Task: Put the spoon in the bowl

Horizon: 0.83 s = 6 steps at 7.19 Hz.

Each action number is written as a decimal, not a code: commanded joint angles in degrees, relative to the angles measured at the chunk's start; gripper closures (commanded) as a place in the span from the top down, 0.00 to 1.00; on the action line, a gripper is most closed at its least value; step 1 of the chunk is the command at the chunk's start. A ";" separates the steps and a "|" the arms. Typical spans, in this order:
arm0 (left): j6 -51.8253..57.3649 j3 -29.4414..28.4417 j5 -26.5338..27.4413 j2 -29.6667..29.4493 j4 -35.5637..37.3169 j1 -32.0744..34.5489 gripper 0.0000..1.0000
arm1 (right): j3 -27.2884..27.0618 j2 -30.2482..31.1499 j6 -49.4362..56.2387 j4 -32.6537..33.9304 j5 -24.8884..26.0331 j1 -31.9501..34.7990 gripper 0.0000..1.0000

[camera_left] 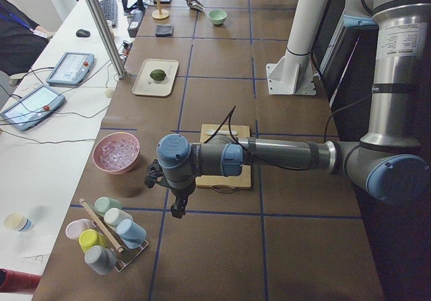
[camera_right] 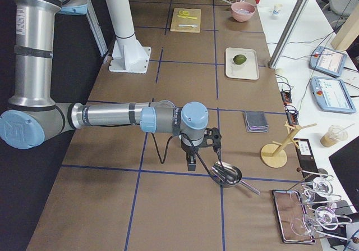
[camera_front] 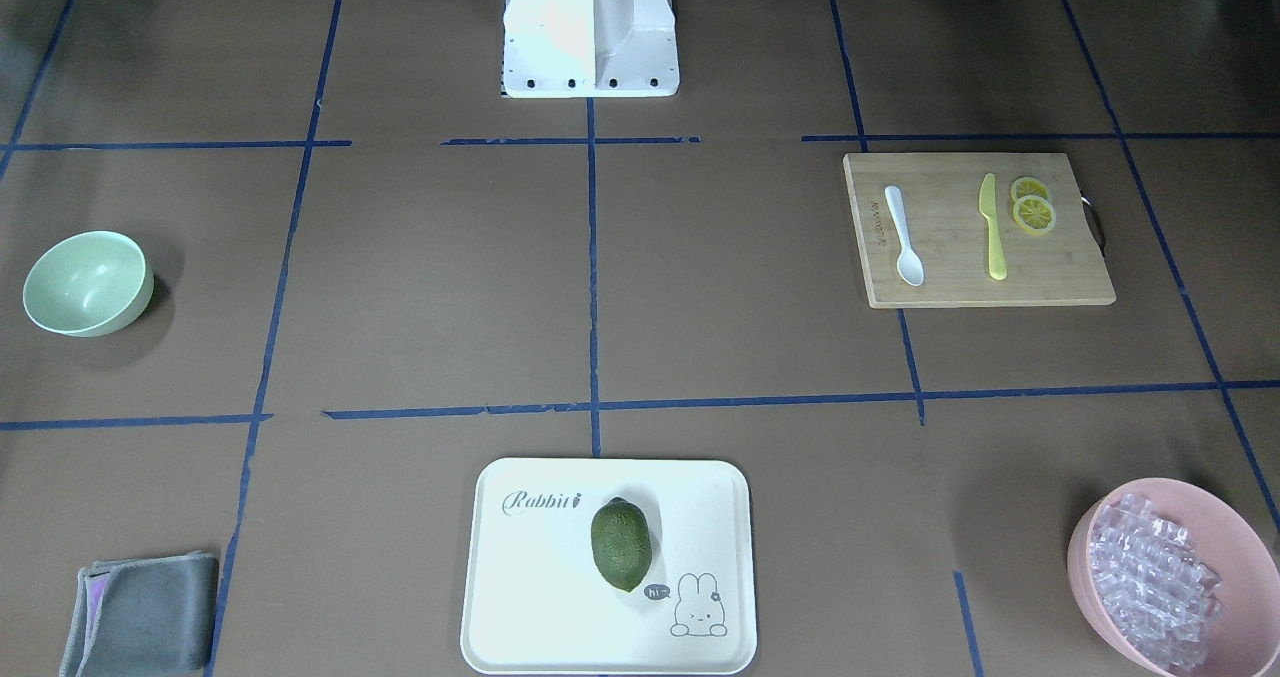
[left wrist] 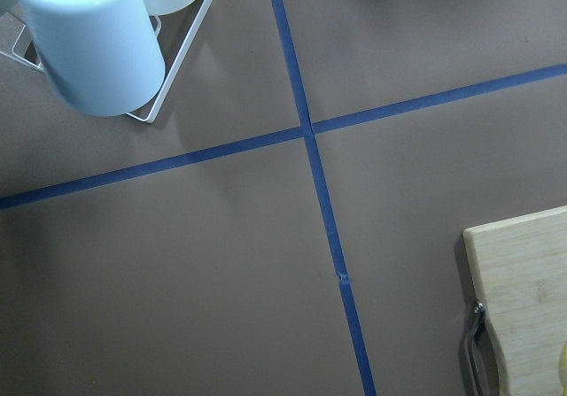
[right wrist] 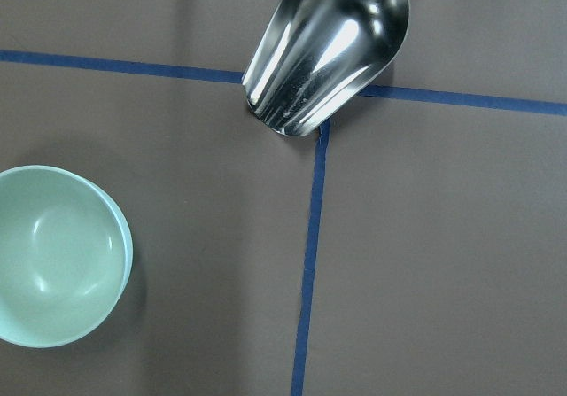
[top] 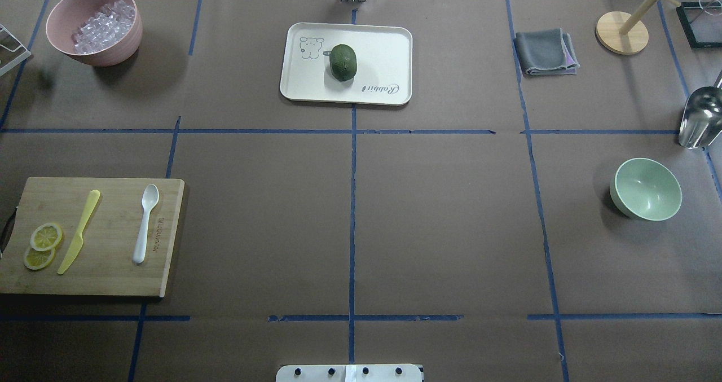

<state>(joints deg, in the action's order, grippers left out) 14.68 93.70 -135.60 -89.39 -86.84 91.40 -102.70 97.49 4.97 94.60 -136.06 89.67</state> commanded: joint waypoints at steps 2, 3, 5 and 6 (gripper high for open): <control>0.00 -0.01 0.07 -0.34 0.00 -0.08 1.00 | 0.30 -0.19 -3.96 -4.56 -1.75 -3.42 1.00; 0.00 -0.27 0.07 -0.43 0.00 -0.17 1.00 | 1.53 -0.20 -15.58 -13.74 -1.32 -8.15 1.00; 0.00 0.08 -0.11 -0.26 0.00 -0.17 1.00 | 7.14 -0.20 -33.89 -33.08 0.17 -15.80 1.00; 0.00 0.08 -0.11 -0.17 0.00 -0.17 1.00 | 8.47 -0.28 -39.46 -37.95 2.88 -19.93 0.99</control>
<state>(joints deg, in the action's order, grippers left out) 14.68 93.67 -135.68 -89.69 -86.84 91.24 -96.60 97.27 -25.60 65.15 -135.73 74.92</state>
